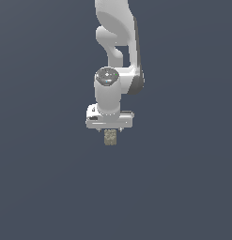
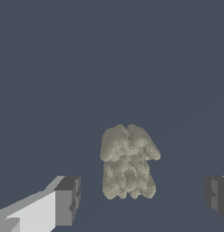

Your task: Pick up the object and move it to a goal position.

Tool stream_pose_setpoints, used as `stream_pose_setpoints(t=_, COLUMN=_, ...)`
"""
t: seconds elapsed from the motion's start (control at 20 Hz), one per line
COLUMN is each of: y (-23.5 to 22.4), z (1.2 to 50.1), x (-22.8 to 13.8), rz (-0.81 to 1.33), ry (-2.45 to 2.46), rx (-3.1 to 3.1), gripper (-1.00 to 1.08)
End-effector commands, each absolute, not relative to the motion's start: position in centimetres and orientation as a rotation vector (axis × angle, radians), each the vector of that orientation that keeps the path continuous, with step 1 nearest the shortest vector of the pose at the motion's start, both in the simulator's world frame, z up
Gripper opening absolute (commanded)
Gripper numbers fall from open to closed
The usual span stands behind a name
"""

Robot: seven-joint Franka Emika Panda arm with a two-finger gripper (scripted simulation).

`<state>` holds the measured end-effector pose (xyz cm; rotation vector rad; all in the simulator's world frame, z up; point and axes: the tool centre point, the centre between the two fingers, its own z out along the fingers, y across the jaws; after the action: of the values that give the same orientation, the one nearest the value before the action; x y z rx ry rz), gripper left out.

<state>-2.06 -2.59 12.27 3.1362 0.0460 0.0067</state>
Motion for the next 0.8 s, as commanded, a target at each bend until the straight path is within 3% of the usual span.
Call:
stream_pose_setpoints(t=0.0, y=-2.6, z=11.3, x=-2.6, rz=0.003, ry=0.074, rx=3.139, gripper=1.00)
stream_pose_setpoints(t=0.75, y=-2.7, z=8.0, x=-3.1, rz=0.000, ry=0.091, rx=3.140, gripper=1.00)
